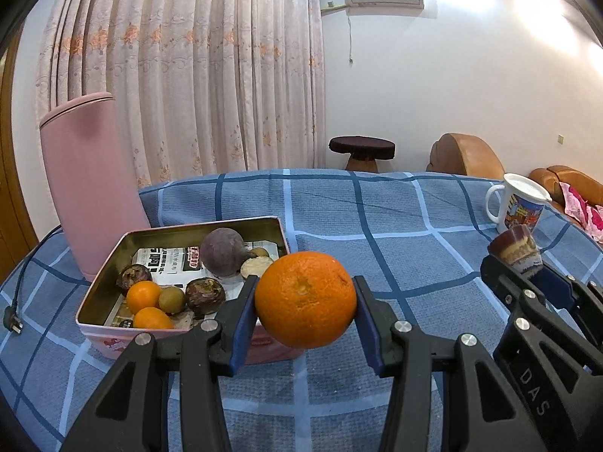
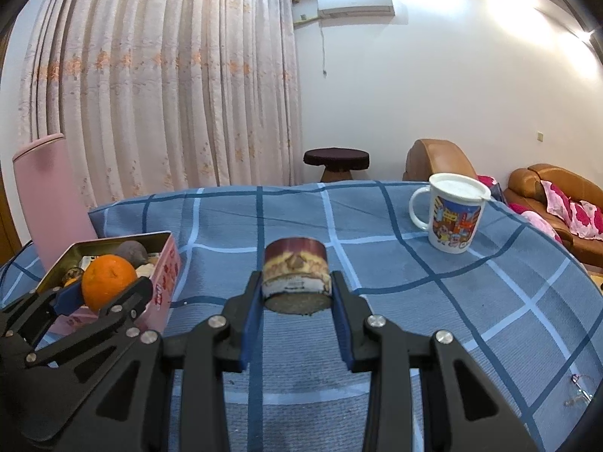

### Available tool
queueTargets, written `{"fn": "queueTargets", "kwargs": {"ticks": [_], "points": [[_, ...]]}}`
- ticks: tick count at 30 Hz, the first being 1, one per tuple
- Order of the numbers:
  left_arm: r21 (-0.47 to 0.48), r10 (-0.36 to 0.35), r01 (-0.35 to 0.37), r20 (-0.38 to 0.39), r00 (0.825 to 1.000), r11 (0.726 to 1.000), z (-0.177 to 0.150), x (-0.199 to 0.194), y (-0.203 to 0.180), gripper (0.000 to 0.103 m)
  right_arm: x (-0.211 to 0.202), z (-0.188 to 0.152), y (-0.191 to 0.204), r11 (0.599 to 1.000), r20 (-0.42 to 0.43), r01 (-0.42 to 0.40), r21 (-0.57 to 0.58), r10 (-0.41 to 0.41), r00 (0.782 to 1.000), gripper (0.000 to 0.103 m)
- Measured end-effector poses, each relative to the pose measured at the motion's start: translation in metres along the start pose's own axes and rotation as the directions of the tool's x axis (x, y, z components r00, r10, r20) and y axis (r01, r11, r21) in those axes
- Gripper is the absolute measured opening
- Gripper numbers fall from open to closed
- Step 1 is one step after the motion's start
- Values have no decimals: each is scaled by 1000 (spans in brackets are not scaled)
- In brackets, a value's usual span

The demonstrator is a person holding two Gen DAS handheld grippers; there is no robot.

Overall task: Organize fruits
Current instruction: 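Lift and carry the orange and the small can toward the tin tray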

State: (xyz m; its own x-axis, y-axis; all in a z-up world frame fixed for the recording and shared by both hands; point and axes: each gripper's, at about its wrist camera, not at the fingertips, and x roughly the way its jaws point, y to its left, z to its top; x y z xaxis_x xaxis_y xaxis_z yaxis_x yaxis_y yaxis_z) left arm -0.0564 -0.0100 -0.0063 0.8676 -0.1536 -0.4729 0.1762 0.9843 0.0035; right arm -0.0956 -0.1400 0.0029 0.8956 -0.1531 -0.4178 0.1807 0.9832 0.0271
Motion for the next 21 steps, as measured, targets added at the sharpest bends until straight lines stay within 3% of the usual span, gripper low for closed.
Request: {"fn": "queueTargets", "kwargs": {"ticks": [21], "points": [[6,15,-16,5,1000,1000,-6,-11,25,50,-10,-5,31,998,17,-52,-27,52,998,37]]}}
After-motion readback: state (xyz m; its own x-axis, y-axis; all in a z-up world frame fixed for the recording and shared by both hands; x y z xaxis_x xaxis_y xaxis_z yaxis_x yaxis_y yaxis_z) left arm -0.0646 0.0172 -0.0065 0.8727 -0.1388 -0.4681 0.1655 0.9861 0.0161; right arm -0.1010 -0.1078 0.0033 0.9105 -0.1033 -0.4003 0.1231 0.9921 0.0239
